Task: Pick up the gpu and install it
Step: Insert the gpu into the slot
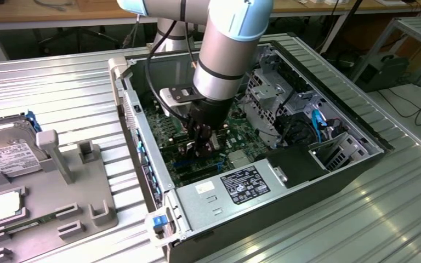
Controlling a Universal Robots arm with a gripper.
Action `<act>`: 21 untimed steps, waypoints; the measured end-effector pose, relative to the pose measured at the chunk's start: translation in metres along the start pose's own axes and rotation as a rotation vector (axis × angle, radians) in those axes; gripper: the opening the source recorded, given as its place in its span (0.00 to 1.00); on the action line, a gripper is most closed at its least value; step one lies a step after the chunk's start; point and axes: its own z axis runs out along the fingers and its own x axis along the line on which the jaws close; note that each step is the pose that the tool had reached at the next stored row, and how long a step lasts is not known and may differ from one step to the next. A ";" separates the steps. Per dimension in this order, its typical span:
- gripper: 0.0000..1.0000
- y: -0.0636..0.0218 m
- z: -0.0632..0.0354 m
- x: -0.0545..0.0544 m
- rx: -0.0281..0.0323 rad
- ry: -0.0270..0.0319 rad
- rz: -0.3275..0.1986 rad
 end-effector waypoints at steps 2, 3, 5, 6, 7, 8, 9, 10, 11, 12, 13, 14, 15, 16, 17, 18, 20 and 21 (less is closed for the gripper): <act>0.36 0.0005 -0.0038 -0.001 0.0020 0.0051 -0.006; 0.36 0.0006 -0.0043 -0.001 0.0029 0.0073 -0.008; 0.36 0.0012 -0.0041 -0.001 0.0088 0.0082 -0.011; 0.36 0.0016 -0.0041 -0.001 0.0118 0.0086 -0.012; 0.36 0.0022 -0.0041 -0.001 0.0151 0.0090 -0.013; 0.36 0.0029 -0.0041 -0.001 0.0184 0.0093 -0.014; 0.36 0.0036 -0.0041 -0.001 0.0214 0.0097 -0.014; 0.36 0.0042 -0.0040 -0.001 0.0244 0.0100 -0.015; 0.36 0.0049 -0.0040 -0.001 0.0276 0.0106 -0.015; 0.36 0.0054 -0.0041 -0.001 0.0304 0.0112 -0.016; 0.36 0.0059 -0.0043 -0.001 0.0327 0.0123 -0.017; 0.36 0.0062 -0.0047 -0.001 0.0348 0.0148 -0.018; 0.36 0.0066 -0.0052 -0.002 0.0371 0.0190 -0.019; 0.36 0.0068 -0.0058 -0.002 0.0391 0.0232 -0.020; 0.36 0.0070 -0.0062 -0.002 0.0406 0.0262 -0.022; 0.36 0.0071 -0.0065 -0.003 0.0417 0.0284 -0.024; 0.36 0.0072 -0.0069 -0.003 0.0438 0.0328 -0.029; 0.36 0.0073 -0.0071 -0.004 0.0446 0.0348 -0.032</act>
